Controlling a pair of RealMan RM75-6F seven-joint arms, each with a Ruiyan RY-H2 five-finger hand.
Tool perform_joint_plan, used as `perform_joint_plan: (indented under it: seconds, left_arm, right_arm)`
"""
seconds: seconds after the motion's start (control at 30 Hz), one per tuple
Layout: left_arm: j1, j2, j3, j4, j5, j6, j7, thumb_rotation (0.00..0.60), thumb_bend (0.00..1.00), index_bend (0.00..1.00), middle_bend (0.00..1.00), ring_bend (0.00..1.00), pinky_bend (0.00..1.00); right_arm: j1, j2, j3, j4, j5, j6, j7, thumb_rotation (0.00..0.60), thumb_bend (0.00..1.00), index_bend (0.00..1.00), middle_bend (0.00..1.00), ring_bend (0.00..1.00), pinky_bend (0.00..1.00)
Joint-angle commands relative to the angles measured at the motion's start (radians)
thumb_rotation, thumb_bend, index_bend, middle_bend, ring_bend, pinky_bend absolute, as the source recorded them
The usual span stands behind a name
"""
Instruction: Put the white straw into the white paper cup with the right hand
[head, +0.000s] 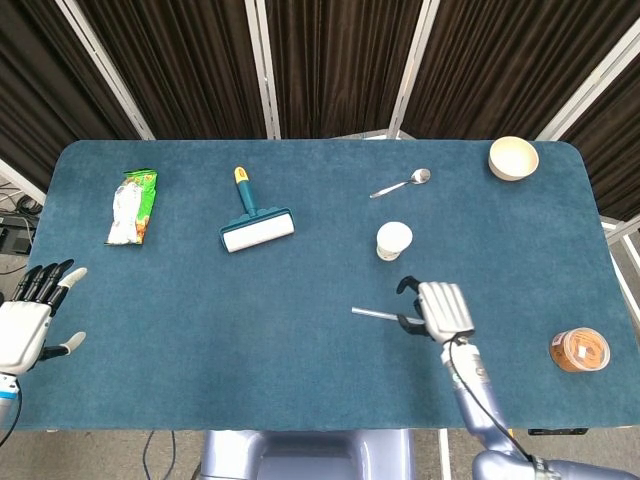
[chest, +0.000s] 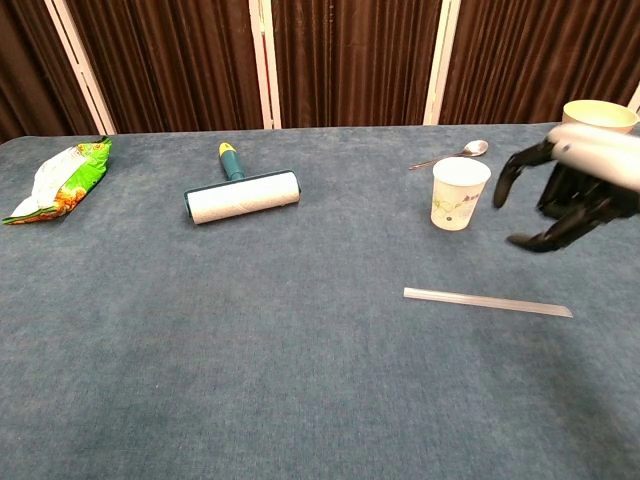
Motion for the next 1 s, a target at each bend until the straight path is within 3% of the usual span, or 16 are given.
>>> perform_joint_plan:
  seconds: [0.03,0.63,1.0]
  left_arm:
    - [0.000,0.000,0.000,0.000,0.000,0.000,0.000,0.600,0.24,0.12,0.00,0.00,0.00]
    - [-0.001,0.001,0.000,0.000,0.000,-0.001,0.000,0.600,0.24,0.12,0.00,0.00,0.00]
    - [-0.001,0.001,0.000,-0.001,-0.001,-0.001,0.003,0.600,0.24,0.12,0.00,0.00,0.00]
  right_arm:
    - [0.027,-0.051,-0.008,0.037,0.037,-0.004,-0.031,0.600,0.30,0.42,1.00,0.94,0.93]
    - [0.071,-0.217,-0.011,0.229,0.140,-0.005,-0.034,0.600,0.30,0.45,1.00,0.94,0.93]
    - [0.079,-0.269,-0.009,0.306,0.172,-0.035,-0.003,0.600,0.30,0.47,1.00,0.94,0.93]
